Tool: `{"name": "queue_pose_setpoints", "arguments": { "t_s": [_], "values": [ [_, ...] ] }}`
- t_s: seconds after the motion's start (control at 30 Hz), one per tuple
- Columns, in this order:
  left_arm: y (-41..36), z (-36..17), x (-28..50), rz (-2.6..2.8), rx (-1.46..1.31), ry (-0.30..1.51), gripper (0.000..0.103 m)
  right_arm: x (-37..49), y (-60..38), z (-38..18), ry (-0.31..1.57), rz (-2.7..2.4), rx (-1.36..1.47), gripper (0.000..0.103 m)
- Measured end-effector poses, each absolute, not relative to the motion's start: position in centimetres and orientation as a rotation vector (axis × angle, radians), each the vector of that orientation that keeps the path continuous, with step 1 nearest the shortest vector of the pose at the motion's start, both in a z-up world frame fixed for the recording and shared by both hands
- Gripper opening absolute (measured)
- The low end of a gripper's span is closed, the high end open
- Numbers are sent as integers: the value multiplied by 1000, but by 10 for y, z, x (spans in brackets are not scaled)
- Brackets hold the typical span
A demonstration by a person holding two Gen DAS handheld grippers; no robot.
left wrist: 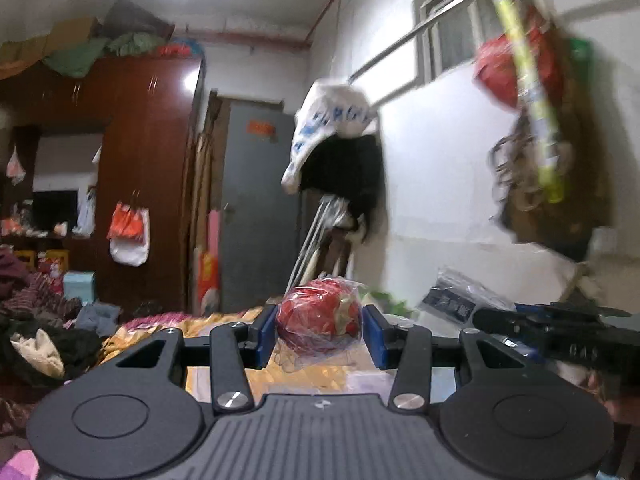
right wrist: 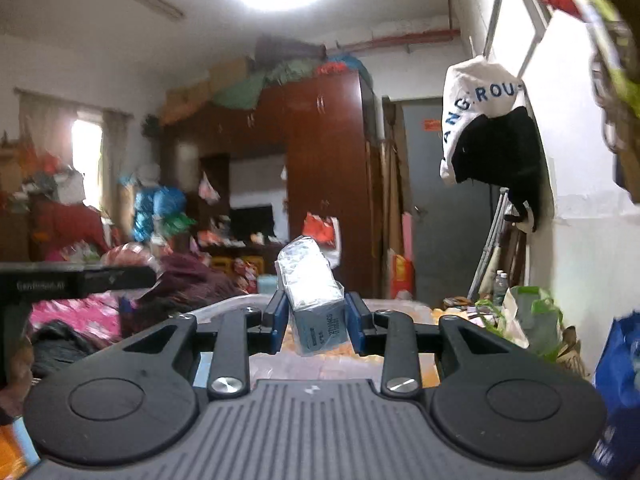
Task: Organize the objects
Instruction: 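Lift both items over the white basket and open both grippers, then grasp the clear bagged white bottle with the right gripper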
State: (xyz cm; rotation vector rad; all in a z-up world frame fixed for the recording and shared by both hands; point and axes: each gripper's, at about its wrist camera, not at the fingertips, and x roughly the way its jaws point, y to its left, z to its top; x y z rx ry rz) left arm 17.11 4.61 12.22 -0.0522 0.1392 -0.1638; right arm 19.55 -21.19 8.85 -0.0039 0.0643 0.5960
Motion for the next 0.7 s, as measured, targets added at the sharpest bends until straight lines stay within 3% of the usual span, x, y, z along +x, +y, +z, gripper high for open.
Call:
{"name": "queue_pose_setpoints", "arguments": {
  "t_s": [0.2, 0.23, 0.27, 0.3, 0.37, 0.5, 0.7],
  "values": [
    [45, 114, 253, -150, -93, 303, 52, 269, -170, 89, 216, 548, -60, 35],
    [45, 111, 258, -157, -90, 311, 69, 273, -167, 87, 225, 544, -66, 37],
    [45, 108, 261, -170, -93, 334, 88, 274, -165, 85, 237, 553, -70, 51],
    [45, 105, 259, -174, -93, 330, 88, 271, -165, 84, 244, 562, -73, 73],
    [49, 102, 243, -172, -77, 283, 88, 250, -177, 82, 183, 549, -59, 103],
    [59, 97, 184, -171, -60, 207, 90, 198, -214, 71, 94, 575, 27, 103],
    [73, 54, 126, -140, -69, 266, 95, 190, -228, 14, 379, 529, -37, 103]
  ]
}}
